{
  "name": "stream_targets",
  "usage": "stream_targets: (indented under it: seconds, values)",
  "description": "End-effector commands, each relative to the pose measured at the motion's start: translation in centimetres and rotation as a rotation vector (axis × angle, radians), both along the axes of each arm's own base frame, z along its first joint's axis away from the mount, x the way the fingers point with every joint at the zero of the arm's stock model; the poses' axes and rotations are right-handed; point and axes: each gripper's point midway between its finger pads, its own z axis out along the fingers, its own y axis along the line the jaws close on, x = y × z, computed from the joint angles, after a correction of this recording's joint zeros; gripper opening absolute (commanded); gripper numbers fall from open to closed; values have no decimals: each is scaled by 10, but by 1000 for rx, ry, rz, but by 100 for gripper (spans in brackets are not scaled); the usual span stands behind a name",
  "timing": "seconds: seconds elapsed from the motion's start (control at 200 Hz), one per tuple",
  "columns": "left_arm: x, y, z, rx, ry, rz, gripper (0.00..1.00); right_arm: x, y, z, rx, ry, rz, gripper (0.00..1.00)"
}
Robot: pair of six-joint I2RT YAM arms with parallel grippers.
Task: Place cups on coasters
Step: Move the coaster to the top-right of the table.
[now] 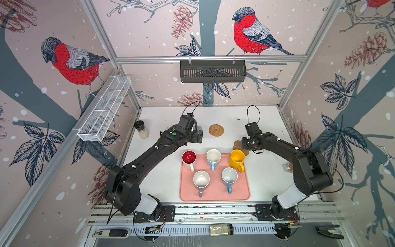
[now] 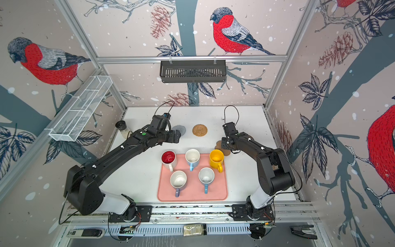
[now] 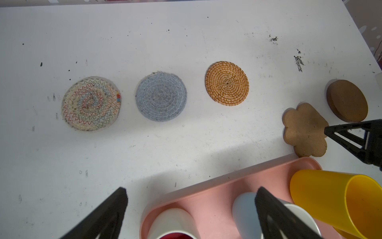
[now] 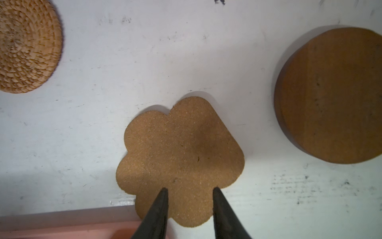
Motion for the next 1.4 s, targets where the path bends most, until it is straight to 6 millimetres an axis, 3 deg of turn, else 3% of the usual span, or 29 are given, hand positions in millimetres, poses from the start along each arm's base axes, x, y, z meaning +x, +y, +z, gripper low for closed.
stream_targets:
  seconds: [0.0, 0.395, 0.61, 0.976, 1.396]
  values:
    - [2, 1, 6, -9, -26, 9, 97, 10, 0, -3, -9, -17, -19, 38]
    - [0, 0, 13, -17, -49, -15, 97, 16, 3, -35, -55, 57, -11, 39]
    - [-4, -3, 31, -53, -73, -35, 97, 27, 3, -44, -64, 70, -16, 40]
    - [-3, 4, 30, -27, -113, -16, 97, 67, 11, -53, -72, 84, -16, 40]
    - [8, 11, 21, 3, -99, 10, 97, 123, 33, -40, -42, 53, 11, 40]
